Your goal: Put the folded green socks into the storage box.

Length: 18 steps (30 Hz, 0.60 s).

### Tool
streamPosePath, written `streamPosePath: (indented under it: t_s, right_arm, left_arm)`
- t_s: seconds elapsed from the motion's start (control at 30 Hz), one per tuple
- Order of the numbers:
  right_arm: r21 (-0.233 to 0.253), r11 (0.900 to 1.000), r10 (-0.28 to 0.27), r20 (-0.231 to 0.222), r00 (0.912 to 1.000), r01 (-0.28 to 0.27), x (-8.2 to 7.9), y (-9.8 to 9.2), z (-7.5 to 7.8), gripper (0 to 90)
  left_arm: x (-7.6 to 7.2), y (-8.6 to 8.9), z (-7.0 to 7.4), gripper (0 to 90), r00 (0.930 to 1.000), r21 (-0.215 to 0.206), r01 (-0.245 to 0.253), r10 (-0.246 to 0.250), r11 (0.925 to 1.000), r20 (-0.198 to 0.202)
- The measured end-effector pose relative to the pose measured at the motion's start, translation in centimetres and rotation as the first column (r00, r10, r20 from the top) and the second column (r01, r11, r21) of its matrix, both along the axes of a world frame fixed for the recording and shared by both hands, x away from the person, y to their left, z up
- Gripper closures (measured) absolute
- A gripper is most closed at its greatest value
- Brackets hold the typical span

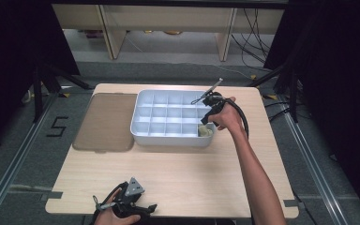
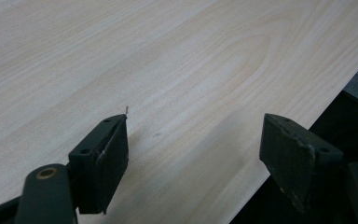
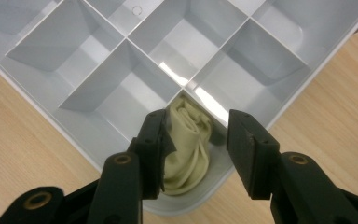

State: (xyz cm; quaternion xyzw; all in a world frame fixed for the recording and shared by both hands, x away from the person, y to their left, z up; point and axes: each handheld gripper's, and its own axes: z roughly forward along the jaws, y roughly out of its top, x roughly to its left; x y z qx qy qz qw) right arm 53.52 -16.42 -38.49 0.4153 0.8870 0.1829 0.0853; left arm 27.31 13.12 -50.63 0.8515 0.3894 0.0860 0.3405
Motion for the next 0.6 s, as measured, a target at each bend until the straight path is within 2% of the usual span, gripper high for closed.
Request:
streamPosePath:
  t_s: [0.13, 0.17, 0.2, 0.27, 0.3, 0.4, 0.6]
  right_arm:
    - [0.0, 1.0, 0.004, 0.014, 0.9999, -0.004, -0.1, -0.3, 0.2, 56.5]
    - [0.006, 1.0, 0.001, 0.008, 1.0, -0.001, -0.2, -0.5, 0.3, 55.8]
    - [0.003, 1.0, 0.003, 0.018, 0.9998, -0.003, -0.2, -0.6, 0.4, 54.8]
    - [0.023, 1.0, -0.015, 0.019, 0.9997, 0.015, -0.5, -0.8, 0.5, 53.5]
    - [0.04, 0.999, 0.002, 0.03, 0.9995, -0.003, -0.6, -1.2, 0.6, 51.5]
    - [0.068, 0.998, -0.012, 0.042, 0.999, 0.009, -0.9, -1.6, 0.6, 50.0]
    - [0.093, 0.996, -0.013, 0.058, 0.9982, 0.008, -1.7, -2.4, 0.4, 46.4]
  left_arm:
    - [0.0, 0.0, 0.0, 23.3, 1.0, -0.002, -0.004, 0.004, 1.0, 0.003]
    - [0.0, 0.1, 0.1, 23.3, 0.9999, 0.01, 0.01, -0.01, 0.9999, 0.014]
    - [0.0, 0.0, 0.1, 23.3, 1.0, -0.005, 0.004, -0.004, 1.0, -0.003]
    - [0.0, 0.1, 0.1, 23.3, 0.9999, 0.005, 0.01, -0.01, 0.9999, 0.008]
    - [0.0, 0.1, 0.1, 23.3, 0.9999, 0.005, 0.011, -0.011, 0.9999, 0.009]
    - [0.1, 0.1, 0.1, 23.3, 0.9999, 0.004, 0.008, -0.008, 1.0, 0.014]
    - [0.0, 0.0, 0.1, 23.3, 1.0, 0.002, -0.002, 0.002, 1.0, 0.009]
